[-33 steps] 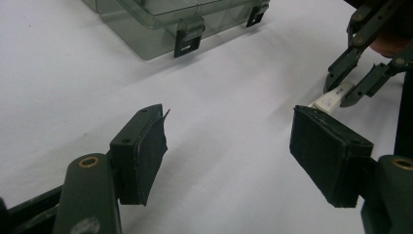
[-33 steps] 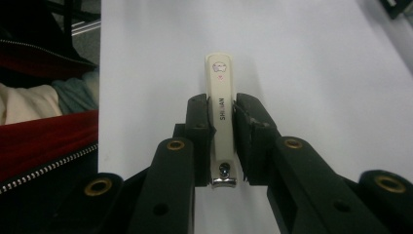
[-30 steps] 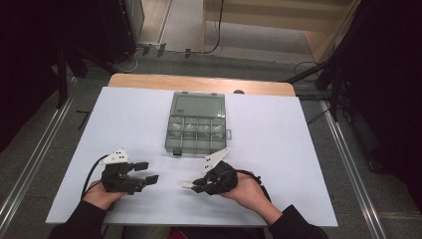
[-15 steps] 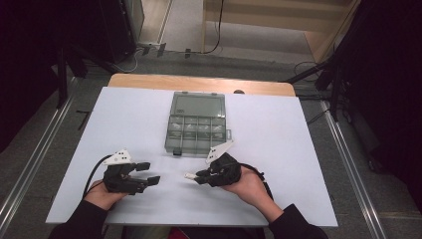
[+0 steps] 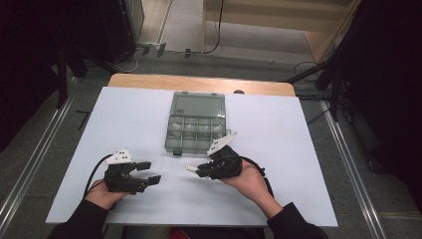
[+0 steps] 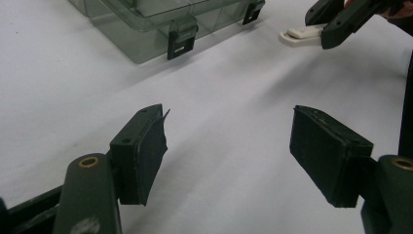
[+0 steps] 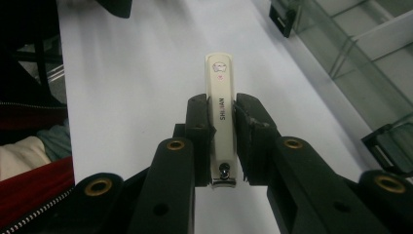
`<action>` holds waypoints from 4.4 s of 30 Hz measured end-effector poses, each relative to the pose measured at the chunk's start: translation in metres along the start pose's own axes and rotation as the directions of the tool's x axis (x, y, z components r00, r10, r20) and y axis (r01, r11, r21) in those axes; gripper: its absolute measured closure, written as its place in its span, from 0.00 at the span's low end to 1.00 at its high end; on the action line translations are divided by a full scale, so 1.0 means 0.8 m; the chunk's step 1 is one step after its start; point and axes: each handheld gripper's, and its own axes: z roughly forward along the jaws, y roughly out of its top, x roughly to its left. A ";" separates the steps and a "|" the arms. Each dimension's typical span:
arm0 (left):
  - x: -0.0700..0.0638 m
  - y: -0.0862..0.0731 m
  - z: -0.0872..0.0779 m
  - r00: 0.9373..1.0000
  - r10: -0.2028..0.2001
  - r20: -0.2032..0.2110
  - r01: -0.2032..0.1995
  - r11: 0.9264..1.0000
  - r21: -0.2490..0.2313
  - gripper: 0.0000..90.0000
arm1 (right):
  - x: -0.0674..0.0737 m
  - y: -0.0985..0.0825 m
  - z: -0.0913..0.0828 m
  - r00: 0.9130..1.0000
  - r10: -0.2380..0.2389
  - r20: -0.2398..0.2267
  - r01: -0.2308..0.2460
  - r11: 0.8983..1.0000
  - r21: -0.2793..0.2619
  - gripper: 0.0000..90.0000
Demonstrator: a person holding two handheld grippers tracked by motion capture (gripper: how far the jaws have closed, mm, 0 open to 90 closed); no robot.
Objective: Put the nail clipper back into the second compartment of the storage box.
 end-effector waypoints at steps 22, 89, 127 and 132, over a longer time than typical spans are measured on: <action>0.005 0.002 -0.002 1.000 -0.005 0.001 0.005 1.000 -0.002 0.32 | -0.027 0.030 -0.018 0.993 0.106 0.055 -0.103 0.993 -0.050 0.87; 0.004 0.006 0.000 1.000 0.013 0.016 -0.012 1.000 -0.012 0.32 | -0.113 0.122 0.009 0.913 0.353 0.207 -0.345 0.936 -0.072 0.87; 0.002 0.009 0.000 1.000 0.019 0.009 -0.019 0.999 -0.034 0.32 | -0.123 0.124 0.059 0.856 0.444 0.264 -0.428 0.896 -0.118 0.87; 0.002 0.010 0.001 1.000 0.025 0.012 -0.025 0.999 -0.028 0.32 | -0.120 0.125 0.063 0.855 0.453 0.252 -0.431 0.892 -0.139 0.87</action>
